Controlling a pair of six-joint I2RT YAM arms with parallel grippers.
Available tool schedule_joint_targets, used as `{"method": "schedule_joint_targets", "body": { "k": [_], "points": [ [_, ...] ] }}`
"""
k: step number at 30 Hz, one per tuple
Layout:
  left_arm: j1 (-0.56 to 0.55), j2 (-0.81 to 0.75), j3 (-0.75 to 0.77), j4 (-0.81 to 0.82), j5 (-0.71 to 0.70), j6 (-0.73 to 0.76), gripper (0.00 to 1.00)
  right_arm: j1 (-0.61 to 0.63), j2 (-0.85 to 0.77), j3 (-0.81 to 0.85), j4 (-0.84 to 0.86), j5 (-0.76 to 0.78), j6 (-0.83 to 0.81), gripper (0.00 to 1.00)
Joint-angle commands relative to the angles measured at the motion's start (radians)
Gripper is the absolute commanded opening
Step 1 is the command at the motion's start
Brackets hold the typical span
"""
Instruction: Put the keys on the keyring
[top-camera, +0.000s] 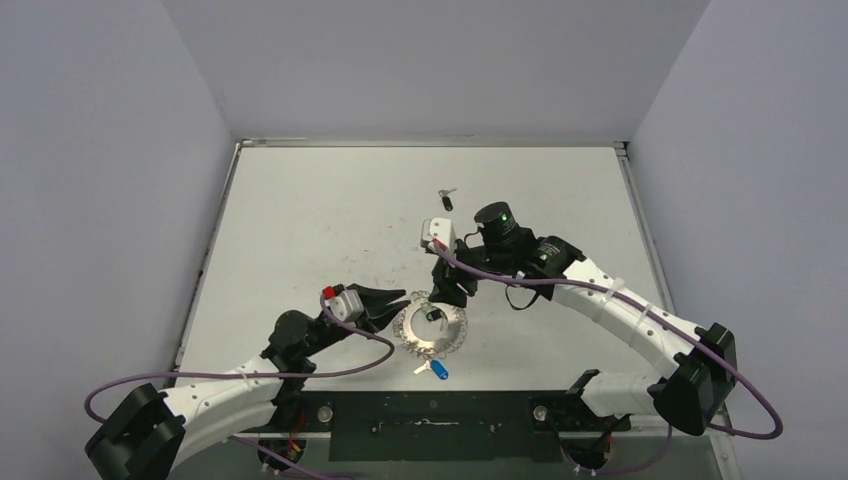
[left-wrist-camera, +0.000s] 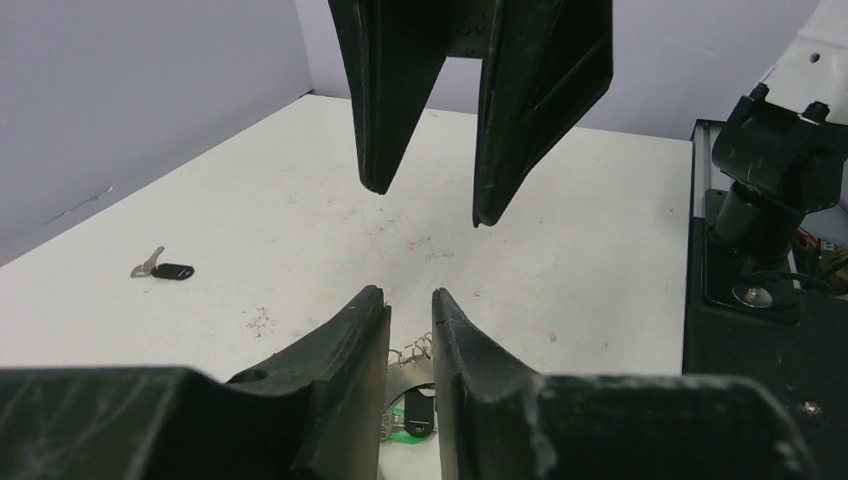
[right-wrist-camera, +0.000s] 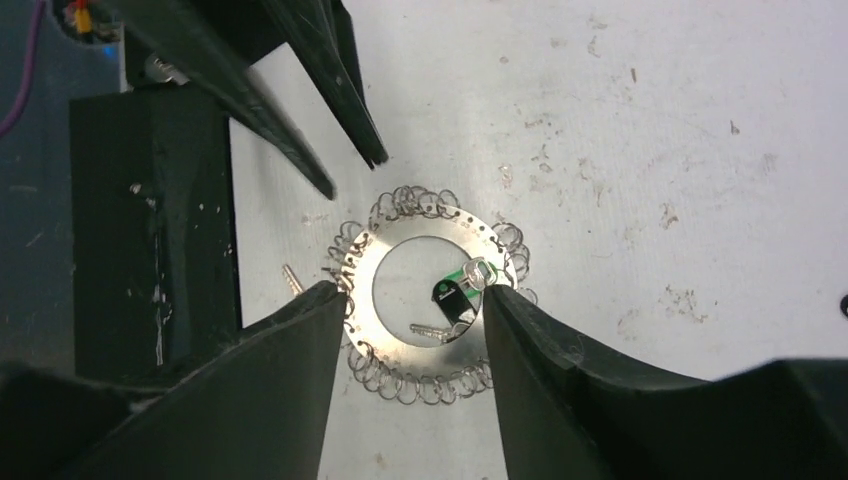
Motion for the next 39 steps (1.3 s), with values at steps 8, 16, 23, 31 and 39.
{"method": "schedule_joint_targets", "body": {
  "k": [8, 16, 23, 31, 39],
  "points": [
    [-0.001, -0.218, 0.047, -0.482, -0.263, -0.180, 0.59, -0.268, -0.167, -0.287, 0.479, 0.203, 0.433, 1.00],
    [0.000, -0.239, 0.108, -0.791, -0.408, -0.364, 0.78, -0.474, -0.094, -0.348, 0.364, 0.222, 0.710, 1.00],
    [0.006, -0.094, 0.147, -0.911, -0.437, -0.560, 0.79, -0.473, -0.062, -0.565, 0.526, 0.126, 0.895, 1.00],
    [0.026, 0.089, 0.163, -0.856, -0.386, -0.677, 0.63, -0.268, 0.062, -0.633, 0.644, 0.191, 0.996, 0.75],
    [0.072, 0.164, 0.197, -0.832, -0.357, -0.670, 0.55, -0.121, 0.240, -0.616, 0.825, 0.193, 1.115, 0.57]
  ]
}}
